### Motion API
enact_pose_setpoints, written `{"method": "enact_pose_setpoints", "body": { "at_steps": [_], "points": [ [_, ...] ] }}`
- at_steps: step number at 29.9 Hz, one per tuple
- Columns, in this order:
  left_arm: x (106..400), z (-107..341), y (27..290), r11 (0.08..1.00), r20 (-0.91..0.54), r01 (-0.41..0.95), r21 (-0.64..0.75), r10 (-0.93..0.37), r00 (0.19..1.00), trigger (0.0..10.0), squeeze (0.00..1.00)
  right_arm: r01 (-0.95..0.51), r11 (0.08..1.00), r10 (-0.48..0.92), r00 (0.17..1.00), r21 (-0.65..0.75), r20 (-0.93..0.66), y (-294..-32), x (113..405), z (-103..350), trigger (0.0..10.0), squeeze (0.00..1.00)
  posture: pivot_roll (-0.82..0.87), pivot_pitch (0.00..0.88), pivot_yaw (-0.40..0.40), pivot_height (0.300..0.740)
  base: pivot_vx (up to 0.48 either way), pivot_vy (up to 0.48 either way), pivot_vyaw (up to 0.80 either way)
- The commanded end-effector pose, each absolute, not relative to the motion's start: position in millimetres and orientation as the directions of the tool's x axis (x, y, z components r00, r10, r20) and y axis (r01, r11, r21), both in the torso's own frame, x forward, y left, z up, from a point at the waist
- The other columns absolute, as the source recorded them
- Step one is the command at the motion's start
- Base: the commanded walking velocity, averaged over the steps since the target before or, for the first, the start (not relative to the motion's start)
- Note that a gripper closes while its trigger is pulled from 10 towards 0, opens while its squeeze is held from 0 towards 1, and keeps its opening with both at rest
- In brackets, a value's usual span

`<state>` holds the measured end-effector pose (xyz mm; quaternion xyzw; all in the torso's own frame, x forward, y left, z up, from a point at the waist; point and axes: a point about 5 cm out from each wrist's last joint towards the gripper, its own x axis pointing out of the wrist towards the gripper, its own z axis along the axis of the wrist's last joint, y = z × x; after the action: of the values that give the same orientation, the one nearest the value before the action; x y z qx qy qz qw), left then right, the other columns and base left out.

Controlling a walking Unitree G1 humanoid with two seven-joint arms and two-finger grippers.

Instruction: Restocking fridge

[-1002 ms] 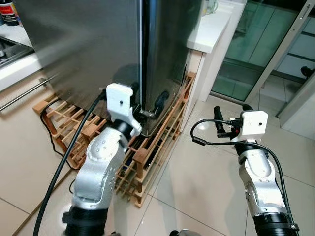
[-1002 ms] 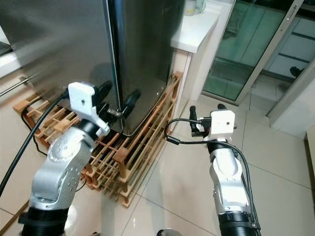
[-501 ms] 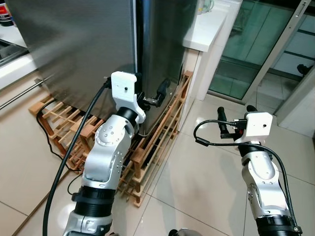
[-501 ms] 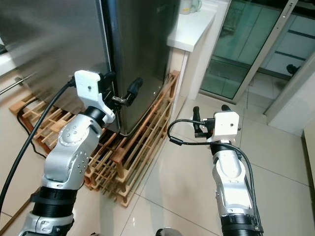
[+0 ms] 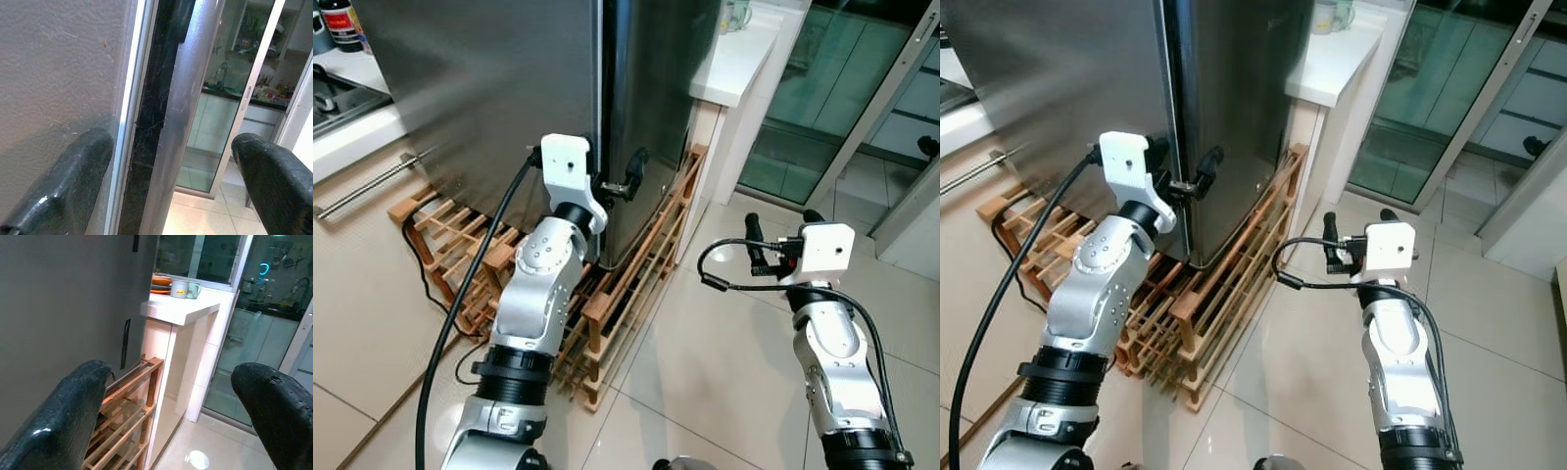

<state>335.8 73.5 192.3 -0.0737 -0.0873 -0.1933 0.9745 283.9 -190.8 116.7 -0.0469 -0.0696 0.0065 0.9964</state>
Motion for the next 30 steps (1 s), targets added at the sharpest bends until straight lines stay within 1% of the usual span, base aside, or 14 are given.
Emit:
{"method": "enact_pose_setpoints", "body": {
  "at_steps": [1, 4, 6, 9, 13, 20, 21, 23, 24, 25, 26, 27, 28, 30],
  "points": [
    [342, 193, 52, 0.886, 0.182, 0.457, -0.082, -0.437, 0.881, 10.0, 0.00, 0.006, 0.995, 0.009, 0.989, -0.102, 0.148, -195, 282, 120, 10.0, 0.00, -0.12, 0.000, -0.021, 0.740, 0.000, 0.000, 0.00],
    [345, 193, 45, 0.879, 0.178, 0.470, -0.075, -0.452, 0.874, 10.0, 0.00, 0.005, 0.995, 0.010, 0.989, -0.103, 0.148, -195, 282, 120, 10.0, 0.00, -0.12, 0.000, -0.021, 0.740, 0.000, 0.000, 0.00],
    [346, 203, 37, 0.860, 0.213, 0.505, -0.069, -0.482, 0.850, 10.0, 0.00, 0.005, 0.994, 0.011, 0.989, -0.105, 0.150, -194, 282, 121, 10.0, 0.00, -0.13, 0.000, -0.013, 0.740, 0.000, 0.000, 0.00],
    [344, 211, 34, 0.844, 0.234, 0.532, -0.066, -0.505, 0.831, 10.0, 0.00, 0.017, 0.994, -0.001, 0.988, -0.105, 0.157, -196, 282, 122, 10.0, 0.00, -0.14, 0.000, -0.004, 0.740, 0.000, 0.000, 0.00],
    [341, 208, 32, 0.830, 0.236, 0.554, -0.060, -0.528, 0.816, 10.0, 0.00, 0.023, 0.995, -0.007, 0.988, -0.100, 0.152, -196, 281, 120, 10.0, 0.00, -0.13, 0.000, -0.002, 0.740, 0.000, 0.000, 0.00],
    [346, 191, 28, 0.852, 0.183, 0.522, -0.048, -0.506, 0.843, 10.0, 0.00, 0.010, 0.996, 0.003, 0.990, -0.094, 0.141, -192, 280, 118, 10.0, 0.00, -0.12, 0.000, -0.011, 0.740, 0.000, 0.000, 0.00],
    [352, 188, 18, 0.850, 0.166, 0.526, -0.030, -0.515, 0.841, 10.0, 0.00, 0.007, 0.996, 0.006, 0.990, -0.094, 0.139, -192, 280, 118, 10.0, 0.00, -0.13, 0.000, -0.016, 0.740, 0.000, 0.000, 0.00],
    [353, 187, 14, 0.846, 0.162, 0.532, -0.026, -0.522, 0.837, 10.0, 0.00, 0.006, 0.995, 0.008, 0.990, -0.095, 0.138, -192, 280, 118, 10.0, 0.00, -0.13, 0.000, -0.016, 0.740, 0.000, 0.000, 0.00],
    [354, 188, 6, 0.834, 0.159, 0.552, -0.029, -0.541, 0.826, 10.0, 0.00, 0.001, 0.995, 0.012, 0.991, -0.095, 0.136, -191, 280, 118, 10.0, 0.00, -0.13, 0.000, -0.017, 0.740, 0.000, 0.000, 0.00],
    [354, 189, -14, 0.782, 0.148, 0.620, -0.061, -0.607, 0.781, 10.0, 0.00, -0.018, 0.996, 0.029, 0.992, -0.091, 0.126, -190, 278, 117, 10.0, 0.00, -0.14, 0.000, -0.017, 0.740, 0.000, 0.000, 0.00],
    [352, 190, -25, 0.752, 0.140, 0.658, -0.038, -0.648, 0.749, 10.0, 0.00, -0.027, 0.995, 0.039, 0.992, -0.092, 0.124, -190, 275, 118, 10.0, 0.00, -0.15, 0.000, -0.014, 0.740, 0.000, 0.000, 0.00],
    [350, 191, -32, 0.733, 0.135, 0.680, -0.018, -0.672, 0.728, 10.0, 0.00, -0.033, 0.995, 0.044, 0.991, -0.093, 0.123, -190, 273, 118, 10.0, 0.00, -0.15, 0.000, -0.014, 0.740, 0.000, 0.000, 0.00],
    [350, 191, -32, 0.733, 0.135, 0.680, -0.018, -0.672, 0.728, 10.0, 0.00, -0.033, 0.995, 0.044, 0.991, -0.093, 0.123, -190, 273, 118, 10.0, 0.00, -0.15, 0.000, -0.014, 0.740, 0.000, 0.000, 0.00],
    [342, 197, -56, 0.649, 0.142, 0.760, -0.036, -0.749, 0.647, 10.0, 0.00, -0.058, 0.992, 0.071, 0.990, -0.108, 0.124, -190, 264, 121, 10.0, 0.00, -0.17, 0.000, -0.005, 0.740, 0.000, 0.000, 0.00]
  ]
}}
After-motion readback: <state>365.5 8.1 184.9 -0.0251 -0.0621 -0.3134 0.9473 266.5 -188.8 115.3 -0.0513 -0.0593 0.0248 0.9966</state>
